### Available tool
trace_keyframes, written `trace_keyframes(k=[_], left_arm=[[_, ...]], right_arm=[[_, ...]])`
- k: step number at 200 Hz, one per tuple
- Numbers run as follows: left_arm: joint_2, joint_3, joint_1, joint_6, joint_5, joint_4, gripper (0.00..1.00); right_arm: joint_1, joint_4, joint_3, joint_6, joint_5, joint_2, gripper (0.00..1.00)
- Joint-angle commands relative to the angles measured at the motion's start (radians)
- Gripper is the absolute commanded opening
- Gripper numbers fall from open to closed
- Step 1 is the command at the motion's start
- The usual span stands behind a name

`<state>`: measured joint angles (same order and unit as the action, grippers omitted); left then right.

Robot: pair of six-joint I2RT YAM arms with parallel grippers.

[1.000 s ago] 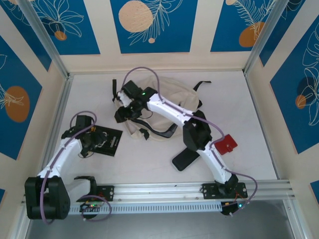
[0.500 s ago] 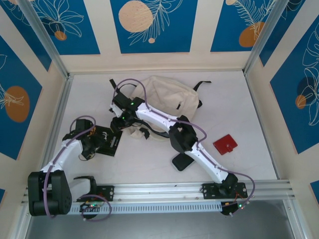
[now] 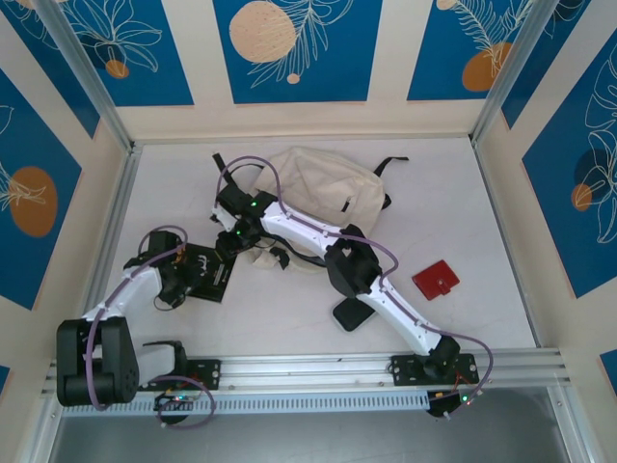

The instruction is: Pack the student bag

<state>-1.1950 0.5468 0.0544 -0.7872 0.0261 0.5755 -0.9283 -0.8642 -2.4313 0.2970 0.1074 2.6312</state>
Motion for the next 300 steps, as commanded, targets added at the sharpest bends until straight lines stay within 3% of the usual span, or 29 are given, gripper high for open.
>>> trace_keyframes(k=[1,67,129,156,202,254,300], left_arm=[[-0.031,0.0,0.01,0.015,0.04,-0.053,0.53],[-0.091,0.03,0.009,0.057,0.079,-0.088,0.5],[-0.232,0.103,0.01,0.11,0.119,-0.136,0.49],[-0.255,0.124,0.01,0.113,0.126,-0.145,0.49],[-0.202,0.154,0.01,0.13,0.105,-0.082,0.53],[-0.191,0.159,0.01,0.147,0.083,-0.057,0.56],[-0.249,0.167,0.01,0.163,0.14,-0.077,0.49]], right_arm=[[-0.026,-0.098,0.067,-0.017,-0.03,-0.003,0.38],[-0.038,-0.053,0.251,0.033,-0.103,-0.096,0.39],[-0.07,0.059,0.546,0.1,-0.117,-0.267,0.38],[-0.077,0.101,0.6,0.115,-0.12,-0.337,0.38],[-0.037,0.122,0.515,0.166,-0.175,-0.389,0.47],[0.007,0.03,0.269,0.192,-0.2,-0.206,0.5],[0.005,-0.013,0.132,0.18,-0.227,-0.098,0.51]])
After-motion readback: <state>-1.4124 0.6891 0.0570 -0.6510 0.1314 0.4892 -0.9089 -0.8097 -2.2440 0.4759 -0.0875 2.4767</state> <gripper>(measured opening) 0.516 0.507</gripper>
